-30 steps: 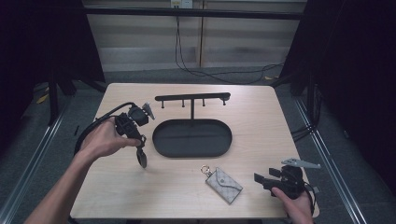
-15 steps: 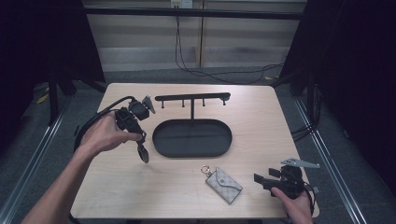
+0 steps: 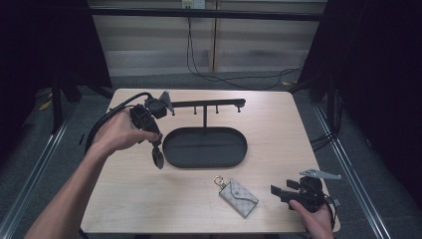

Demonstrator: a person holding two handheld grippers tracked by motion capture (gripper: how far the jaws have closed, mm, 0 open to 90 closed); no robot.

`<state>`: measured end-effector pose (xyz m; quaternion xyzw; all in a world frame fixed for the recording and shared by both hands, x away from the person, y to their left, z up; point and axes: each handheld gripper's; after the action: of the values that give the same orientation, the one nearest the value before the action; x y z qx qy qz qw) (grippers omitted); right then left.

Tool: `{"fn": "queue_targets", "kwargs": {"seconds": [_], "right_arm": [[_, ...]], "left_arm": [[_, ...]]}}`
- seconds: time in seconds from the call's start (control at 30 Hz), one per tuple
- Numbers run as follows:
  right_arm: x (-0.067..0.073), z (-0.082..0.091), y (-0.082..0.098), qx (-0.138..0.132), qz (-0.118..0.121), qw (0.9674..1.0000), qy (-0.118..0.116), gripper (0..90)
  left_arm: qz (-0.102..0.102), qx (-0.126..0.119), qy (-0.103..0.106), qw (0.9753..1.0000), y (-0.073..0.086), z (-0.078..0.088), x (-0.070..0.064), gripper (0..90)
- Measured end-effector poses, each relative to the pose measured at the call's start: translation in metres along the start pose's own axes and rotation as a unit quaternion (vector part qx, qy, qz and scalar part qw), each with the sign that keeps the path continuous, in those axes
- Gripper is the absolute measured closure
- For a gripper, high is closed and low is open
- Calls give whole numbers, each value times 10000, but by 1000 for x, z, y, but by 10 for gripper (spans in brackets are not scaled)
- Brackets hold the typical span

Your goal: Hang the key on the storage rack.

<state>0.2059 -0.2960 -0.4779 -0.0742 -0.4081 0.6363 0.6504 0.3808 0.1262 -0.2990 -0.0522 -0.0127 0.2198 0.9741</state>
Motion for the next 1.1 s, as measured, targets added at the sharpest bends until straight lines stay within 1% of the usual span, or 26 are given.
{"fn": "queue_targets", "kwargs": {"seconds": [0.03, 0.1, 0.2, 0.27, 0.37, 0.43, 0.5, 0.57, 0.6, 0.63, 0.7, 0.77, 0.8, 0.83, 0.9, 0.93, 0.97, 1.07, 1.1], "right_arm": [[0, 0, 0, 1, 1, 10000, -9, 240], [0, 0, 0, -7, 16, 10000, -22, 240], [0, 0, 0, 7, 3, 10000, -26, 241], [0, 0, 0, 15, 3, 10000, -28, 241], [0, 0, 0, 5, 2, 10000, -28, 241], [0, 0, 0, 9, 3, 10000, -26, 241], [0, 0, 0, 15, 4, 10000, -35, 241], [0, -1, 0, 30, 10, 10000, -27, 242], [0, -1, 0, 30, 13, 10000, -35, 241], [0, -1, 0, 30, 23, 10000, -41, 241], [0, -1, 0, 27, 20, 10000, -57, 241], [0, -1, 0, 40, 12, 10000, -50, 241], [0, -1, 0, 52, 33, 10000, -55, 242], [1, -1, 0, 50, 38, 10000, -55, 242], [1, -1, 0, 40, 43, 10000, -67, 242], [1, -1, 0, 40, 43, 10000, -67, 242], [0, -1, 0, 33, 9, 10000, -58, 242], [0, -1, 0, 53, 14, 10000, -61, 243], [0, -2, 0, 66, 23, 10000, -70, 243]], "left_arm": [[86, 10, -5, 10000, -5, 0, 2, 709], [160, 8, 2, 9999, -10, 0, 3, 709], [175, 17, 36, 9998, -17, -1, 6, 709], [240, 19, 58, 9997, -21, -1, 8, 709], [266, 115, 58, 9996, -27, -2, 13, 709], [362, 105, 87, 9993, -31, -2, 17, 709], [412, 122, 77, 9990, -34, -2, 21, 709], [450, 94, 100, 9989, -37, -2, 24, 709], [451, 62, 148, 9989, -38, -3, 26, 709], [451, 62, 148, 9989, -38, -3, 26, 709], [519, 44, 132, 9986, -41, -5, 30, 709], [577, 8, 184, 9982, -43, -5, 34, 709], [569, -9, 190, 9982, -44, -5, 37, 709], [628, 26, 191, 9978, -45, -5, 38, 709], [655, 49, 148, 9977, -47, -6, 42, 710], [655, 49, 148, 9977, -47, -6, 42, 709], [691, 92, 167, 9974, -49, -7, 45, 709], [753, 91, 206, 9969, -52, -8, 49, 709], [806, 58, 198, 9965, -54, -9, 50, 709]]}}
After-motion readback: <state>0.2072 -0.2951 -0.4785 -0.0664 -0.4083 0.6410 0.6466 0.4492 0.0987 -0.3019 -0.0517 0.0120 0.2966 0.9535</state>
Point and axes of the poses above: each handheld gripper's, and its own axes: z roughly backward along the jaws, y roughly out of its underside, x roughly to its left, and after that the axes turned 12 degrees about -z, right-handed
